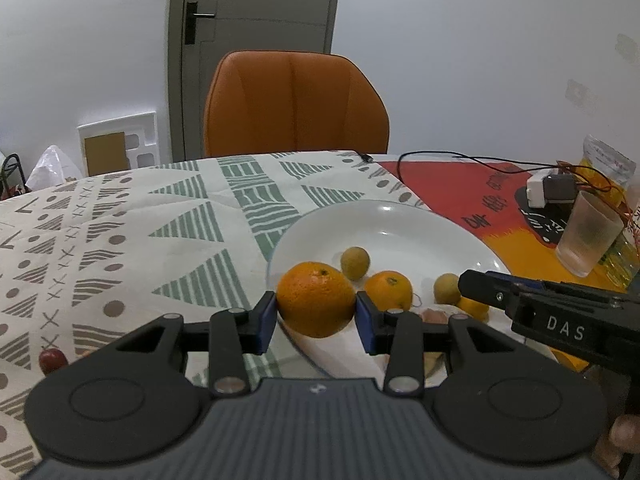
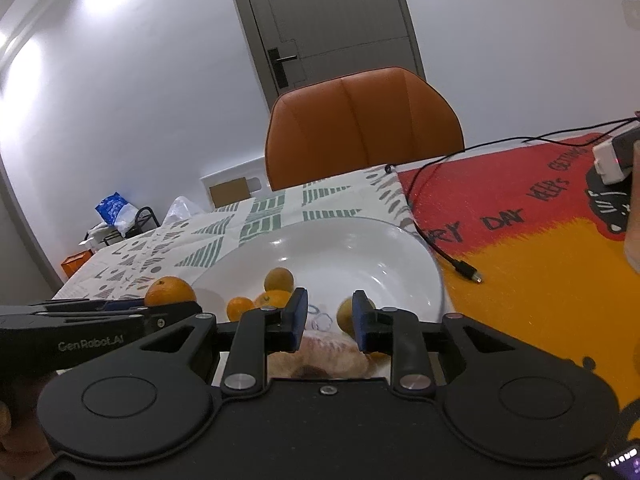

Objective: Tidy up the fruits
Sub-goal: 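Open both grippers to drop the orange and plum into the bowl, then move both open grippers back over the last pomelo segment and red plum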

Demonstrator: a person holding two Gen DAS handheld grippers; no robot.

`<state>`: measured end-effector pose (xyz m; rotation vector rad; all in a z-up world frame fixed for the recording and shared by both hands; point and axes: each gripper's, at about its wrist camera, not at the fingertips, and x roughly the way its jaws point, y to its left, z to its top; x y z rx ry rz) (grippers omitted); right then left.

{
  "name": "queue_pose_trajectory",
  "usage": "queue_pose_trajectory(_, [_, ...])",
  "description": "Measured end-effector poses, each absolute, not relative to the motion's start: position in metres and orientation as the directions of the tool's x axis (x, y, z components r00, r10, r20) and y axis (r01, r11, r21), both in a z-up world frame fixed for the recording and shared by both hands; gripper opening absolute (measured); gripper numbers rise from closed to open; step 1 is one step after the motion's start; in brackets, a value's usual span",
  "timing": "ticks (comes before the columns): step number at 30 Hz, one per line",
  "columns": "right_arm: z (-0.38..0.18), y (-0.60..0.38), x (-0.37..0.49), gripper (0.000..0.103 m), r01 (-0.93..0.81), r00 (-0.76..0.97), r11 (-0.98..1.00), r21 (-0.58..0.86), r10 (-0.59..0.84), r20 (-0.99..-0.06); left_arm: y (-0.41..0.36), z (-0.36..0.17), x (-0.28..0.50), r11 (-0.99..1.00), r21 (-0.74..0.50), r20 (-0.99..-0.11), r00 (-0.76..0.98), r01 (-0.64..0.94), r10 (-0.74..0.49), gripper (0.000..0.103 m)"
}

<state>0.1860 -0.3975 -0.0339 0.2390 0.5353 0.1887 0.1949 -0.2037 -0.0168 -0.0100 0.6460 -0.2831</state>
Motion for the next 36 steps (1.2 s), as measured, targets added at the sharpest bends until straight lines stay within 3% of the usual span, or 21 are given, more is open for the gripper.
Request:
queue_pose_trajectory(4, [-0.034,-0.400,0.181,0.027,-0.110,0.841,0.955,0.276,0.237,-0.486,-0.206,-0.013,0.190,0.959,-0.089,-0.568,0.777,0.270,-0.272,0.043])
queue_pose_trajectory(13, [-0.030,-0.391,0.174,0.042,-0.122,0.841,0.953,0.276,0.247,-0.481,-0.190,-0.005,0.180,0.966,-0.087,-0.558,0.791,0.245,-0.251,0.050])
queue_pose_trajectory(15, [-0.029,-0.386,0.172,0.049,-0.126,0.844,0.955,0.269,0.246,-0.477,-0.182,-0.005,0.177,0.969,-0.086,-0.558,0.795,0.231,-0.239,0.055])
queue_pose_trajectory(24, [-0.026,-0.360,0.166,0.057,-0.164,0.839,0.949,0.269,0.278,-0.468,-0.146,0.002,0.163,0.986,-0.069,-0.535,0.829,0.151,-0.164,0.074])
queue_pose_trajectory(31, [-0.022,-0.337,0.162,0.062,-0.214,0.828,0.939,0.268,0.320,-0.461,-0.119,0.004,0.151,0.995,-0.055,-0.527,0.844,0.085,-0.101,0.080])
queue_pose_trajectory(36, [-0.018,-0.323,0.157,0.077,-0.245,0.825,0.934,0.259,0.341,-0.452,-0.105,0.004,0.144,0.998,-0.052,-0.525,0.848,0.047,-0.068,0.085])
